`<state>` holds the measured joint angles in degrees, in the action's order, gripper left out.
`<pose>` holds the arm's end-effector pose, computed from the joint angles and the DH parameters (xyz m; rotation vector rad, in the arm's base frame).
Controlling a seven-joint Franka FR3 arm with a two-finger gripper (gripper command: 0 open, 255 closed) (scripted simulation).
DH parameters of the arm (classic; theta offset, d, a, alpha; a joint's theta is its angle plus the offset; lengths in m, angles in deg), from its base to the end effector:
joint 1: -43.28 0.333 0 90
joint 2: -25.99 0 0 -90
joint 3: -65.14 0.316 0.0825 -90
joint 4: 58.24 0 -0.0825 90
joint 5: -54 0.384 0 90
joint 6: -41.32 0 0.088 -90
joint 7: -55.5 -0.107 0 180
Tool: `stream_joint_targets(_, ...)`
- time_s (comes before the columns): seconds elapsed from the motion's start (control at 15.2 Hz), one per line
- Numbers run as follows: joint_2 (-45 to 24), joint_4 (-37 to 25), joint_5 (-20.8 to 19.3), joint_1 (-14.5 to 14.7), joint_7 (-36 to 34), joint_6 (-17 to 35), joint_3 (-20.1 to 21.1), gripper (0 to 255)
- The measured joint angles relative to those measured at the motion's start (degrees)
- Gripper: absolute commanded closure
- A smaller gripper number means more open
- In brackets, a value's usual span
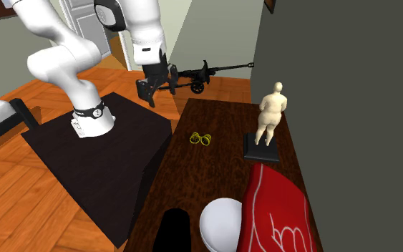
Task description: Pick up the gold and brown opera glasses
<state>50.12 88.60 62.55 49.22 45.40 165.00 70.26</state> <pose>0.3954 0.0831 0.4110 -3.0497 0.1107 -0.0011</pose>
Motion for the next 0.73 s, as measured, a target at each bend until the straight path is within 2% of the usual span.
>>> stream_joint_targets(0.4,-11.2,0.0,3.0,2.7,-0.3,11.0,2.6,0)
stream_joint_targets(0.73,-21.8,-2.5,4.8,4.5,-0.1,19.0,4.4,0)
